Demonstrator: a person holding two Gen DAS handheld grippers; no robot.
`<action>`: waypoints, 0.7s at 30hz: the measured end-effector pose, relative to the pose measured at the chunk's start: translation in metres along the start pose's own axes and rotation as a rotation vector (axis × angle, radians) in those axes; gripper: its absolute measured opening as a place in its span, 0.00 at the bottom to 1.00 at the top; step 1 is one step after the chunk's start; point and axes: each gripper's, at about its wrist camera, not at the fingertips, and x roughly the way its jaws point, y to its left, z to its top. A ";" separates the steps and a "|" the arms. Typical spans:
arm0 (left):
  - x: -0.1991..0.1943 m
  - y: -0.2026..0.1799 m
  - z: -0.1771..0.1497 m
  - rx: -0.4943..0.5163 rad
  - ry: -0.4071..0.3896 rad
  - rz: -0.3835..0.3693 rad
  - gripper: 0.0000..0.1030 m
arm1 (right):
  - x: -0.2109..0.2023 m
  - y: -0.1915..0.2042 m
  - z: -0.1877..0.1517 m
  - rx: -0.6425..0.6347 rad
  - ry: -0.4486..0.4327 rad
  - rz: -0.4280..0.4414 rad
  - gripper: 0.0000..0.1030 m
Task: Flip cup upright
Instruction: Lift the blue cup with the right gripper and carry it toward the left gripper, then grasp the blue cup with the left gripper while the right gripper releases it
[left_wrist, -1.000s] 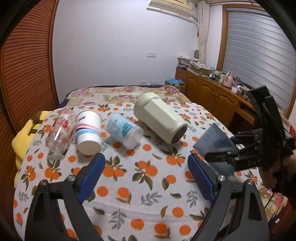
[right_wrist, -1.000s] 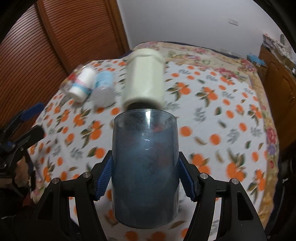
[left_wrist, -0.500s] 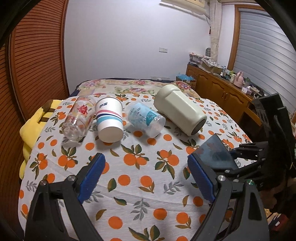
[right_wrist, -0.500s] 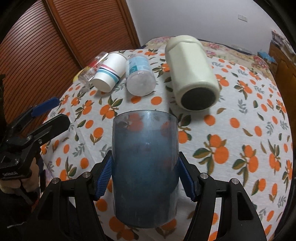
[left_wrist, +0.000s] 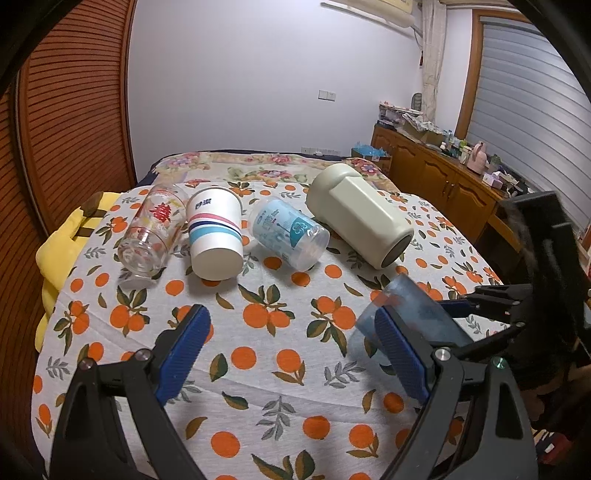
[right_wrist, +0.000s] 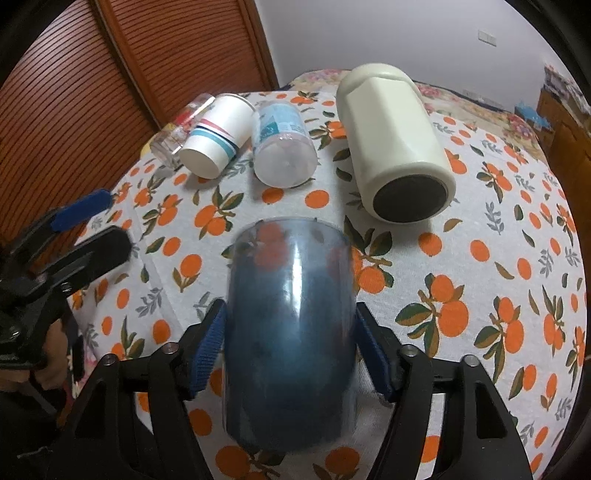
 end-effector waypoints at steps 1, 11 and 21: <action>0.001 -0.001 0.001 -0.002 0.003 -0.005 0.88 | -0.005 0.001 -0.001 -0.006 -0.011 -0.003 0.74; 0.007 -0.036 0.015 0.020 0.043 -0.053 0.88 | -0.060 -0.022 -0.026 0.017 -0.112 -0.033 0.75; 0.033 -0.075 0.023 0.030 0.136 -0.032 0.88 | -0.092 -0.052 -0.052 0.055 -0.188 -0.103 0.75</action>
